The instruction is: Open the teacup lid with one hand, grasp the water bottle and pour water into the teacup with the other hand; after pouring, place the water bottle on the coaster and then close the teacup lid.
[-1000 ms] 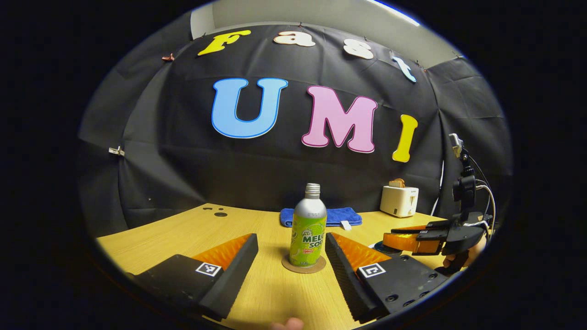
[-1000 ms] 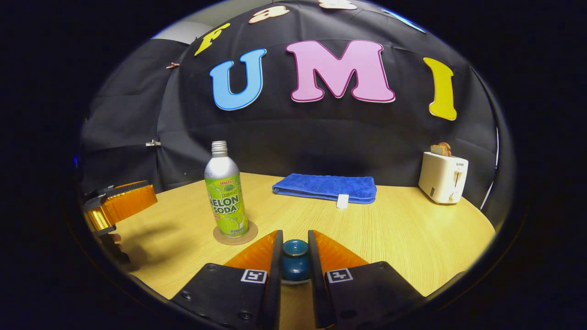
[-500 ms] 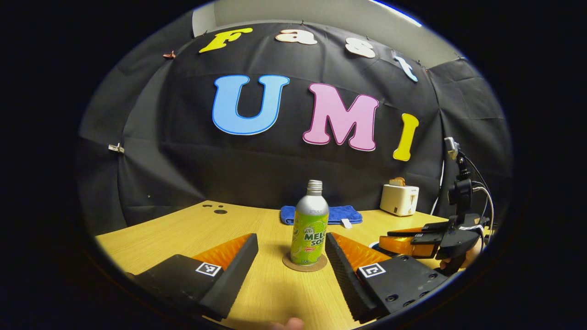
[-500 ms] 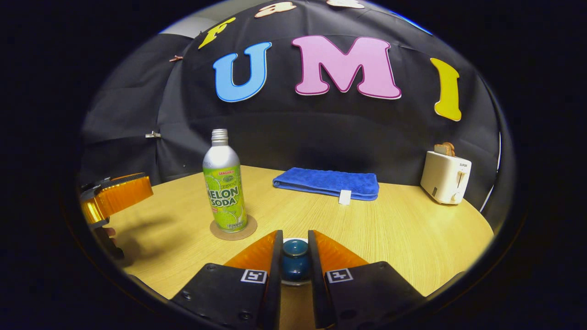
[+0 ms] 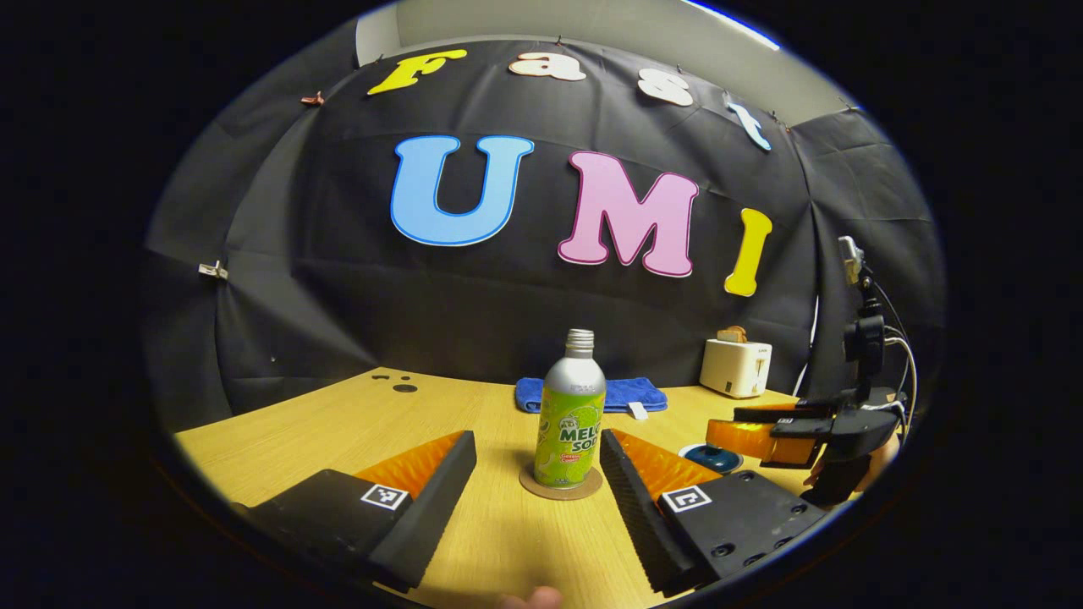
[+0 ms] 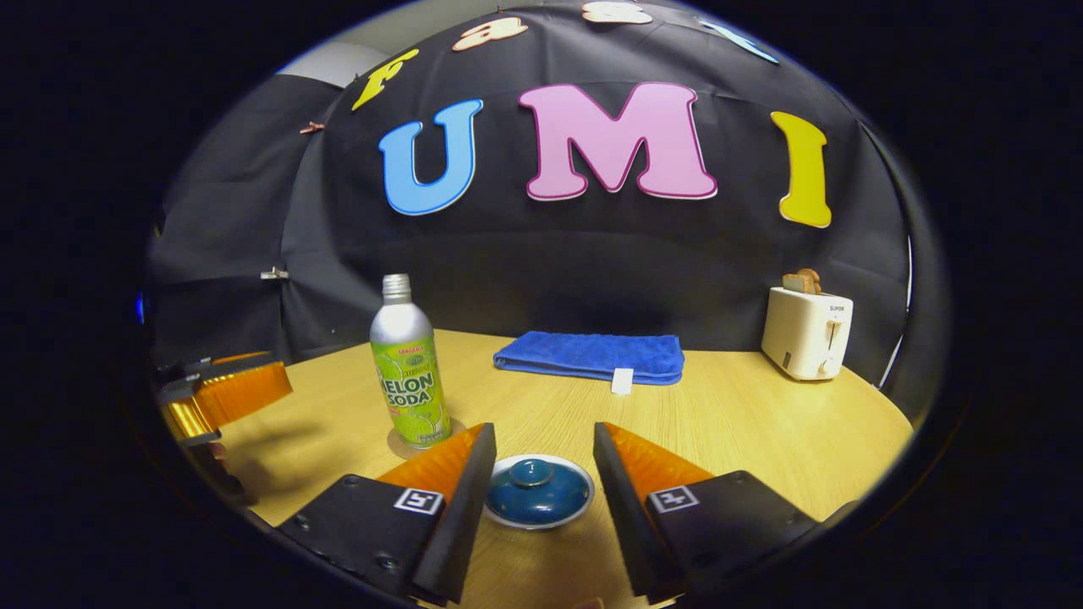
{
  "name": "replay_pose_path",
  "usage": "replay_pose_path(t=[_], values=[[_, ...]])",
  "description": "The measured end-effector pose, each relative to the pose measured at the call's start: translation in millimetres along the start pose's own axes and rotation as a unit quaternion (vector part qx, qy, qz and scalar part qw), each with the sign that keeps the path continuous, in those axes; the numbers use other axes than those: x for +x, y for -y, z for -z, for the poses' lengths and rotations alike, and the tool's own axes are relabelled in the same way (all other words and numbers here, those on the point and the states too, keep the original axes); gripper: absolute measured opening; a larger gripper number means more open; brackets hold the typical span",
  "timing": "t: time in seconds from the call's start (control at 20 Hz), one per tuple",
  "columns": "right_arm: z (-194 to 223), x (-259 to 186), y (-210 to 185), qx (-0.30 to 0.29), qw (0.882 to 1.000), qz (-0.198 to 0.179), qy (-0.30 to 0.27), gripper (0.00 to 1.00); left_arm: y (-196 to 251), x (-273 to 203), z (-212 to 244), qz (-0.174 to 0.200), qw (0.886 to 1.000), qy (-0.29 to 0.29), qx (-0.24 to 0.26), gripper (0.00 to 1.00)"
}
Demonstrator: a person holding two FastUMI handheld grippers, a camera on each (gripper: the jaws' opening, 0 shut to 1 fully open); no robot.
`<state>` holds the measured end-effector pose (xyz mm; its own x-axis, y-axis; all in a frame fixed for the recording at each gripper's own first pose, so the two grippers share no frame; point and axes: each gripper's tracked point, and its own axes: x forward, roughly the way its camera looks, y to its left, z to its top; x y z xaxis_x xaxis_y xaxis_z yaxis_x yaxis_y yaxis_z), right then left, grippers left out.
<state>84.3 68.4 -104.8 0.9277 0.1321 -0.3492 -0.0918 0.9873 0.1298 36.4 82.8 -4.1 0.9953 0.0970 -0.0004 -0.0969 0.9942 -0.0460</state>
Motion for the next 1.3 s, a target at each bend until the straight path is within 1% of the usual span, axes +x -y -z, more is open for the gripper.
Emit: replay_pose_path(t=[0.05,0.15,0.3,0.4,0.55,0.7,1.0,1.15,1.3], values=[[-6.9,-6.7,2.6,-0.001,1.0,0.003,0.009,0.84,1.0,0.2,1.4,0.001,1.0,0.0,0.001,0.94],[-22.0,-22.7,8.1,0.002,0.999,0.007,0.031,0.9,1.9,-0.1,0.5,0.001,1.0,0.0,0.003,0.94],[-45.0,-50.7,16.4,0.005,0.998,0.01,0.067,0.92,5.8,-0.6,-2.3,0.002,1.0,0.004,0.004,0.94],[-54.2,-69.9,24.6,0.001,0.997,0.011,0.081,0.92,9.6,-2.1,-2.1,0.005,1.0,0.003,0.009,0.93],[-57.2,-93.2,37.6,-0.004,0.996,0.014,0.087,0.92,15.7,-1.8,-1.0,0.01,1.0,0.003,0.015,0.93],[-50.0,-108.8,50.2,0.001,0.996,0.019,0.087,0.92,21.4,-1.4,0.5,0.015,1.0,0.001,0.024,0.94],[-31.8,-120.4,81.8,0.005,0.996,0.044,0.082,0.92,25.9,-1.5,2.5,0.017,0.999,-0.001,0.03,0.93],[-29.6,-121.5,85.7,0.015,0.996,0.046,0.078,0.92,26.7,0.6,6.4,0.016,0.999,-0.005,0.028,0.93],[-29.0,-120.4,83.8,0.009,0.996,0.045,0.078,0.92,27.5,0.9,7.1,0.017,0.999,-0.007,0.031,0.93]])
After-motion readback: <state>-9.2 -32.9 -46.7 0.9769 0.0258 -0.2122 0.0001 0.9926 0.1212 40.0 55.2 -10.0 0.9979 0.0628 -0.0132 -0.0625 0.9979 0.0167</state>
